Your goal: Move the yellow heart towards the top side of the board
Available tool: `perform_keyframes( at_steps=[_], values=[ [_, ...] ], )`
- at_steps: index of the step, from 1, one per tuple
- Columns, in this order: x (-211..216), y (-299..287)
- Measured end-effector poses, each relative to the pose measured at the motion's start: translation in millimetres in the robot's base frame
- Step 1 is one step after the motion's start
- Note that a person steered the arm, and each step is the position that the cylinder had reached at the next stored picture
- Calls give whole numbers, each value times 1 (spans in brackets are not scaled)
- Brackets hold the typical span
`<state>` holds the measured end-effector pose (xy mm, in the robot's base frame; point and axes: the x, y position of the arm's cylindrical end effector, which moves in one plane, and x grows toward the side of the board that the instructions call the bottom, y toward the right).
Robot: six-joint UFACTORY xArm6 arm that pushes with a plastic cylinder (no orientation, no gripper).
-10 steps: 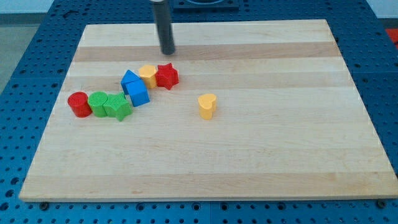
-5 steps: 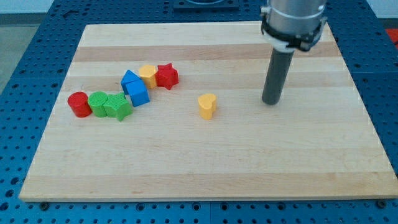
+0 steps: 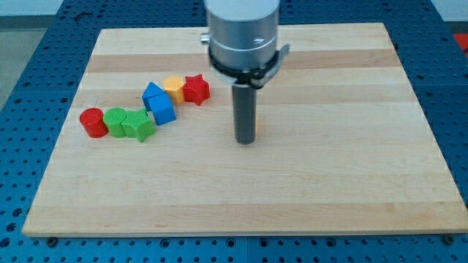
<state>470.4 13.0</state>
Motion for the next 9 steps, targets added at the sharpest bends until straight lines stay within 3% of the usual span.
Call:
perform_keyframes(
  at_steps=[2, 4, 9],
  values=[
    [-56, 22],
    [-38, 17],
    [-157, -5]
  ],
)
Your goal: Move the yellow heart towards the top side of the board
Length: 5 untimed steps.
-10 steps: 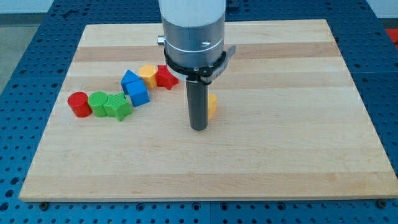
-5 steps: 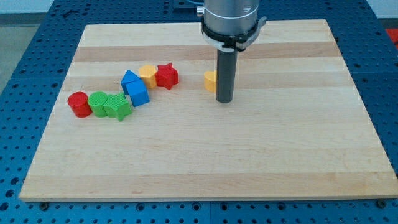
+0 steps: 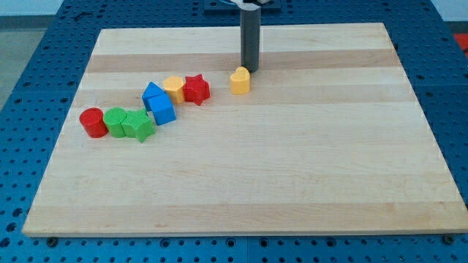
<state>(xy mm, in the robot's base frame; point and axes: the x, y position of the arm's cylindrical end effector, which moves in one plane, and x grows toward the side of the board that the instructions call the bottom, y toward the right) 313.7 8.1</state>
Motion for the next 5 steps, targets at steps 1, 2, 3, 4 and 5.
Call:
perform_keyframes(
  at_steps=[1, 2, 3, 4, 5],
  values=[
    [21, 6],
    [56, 20],
    [86, 22],
    [98, 11],
    [68, -7]
  ],
)
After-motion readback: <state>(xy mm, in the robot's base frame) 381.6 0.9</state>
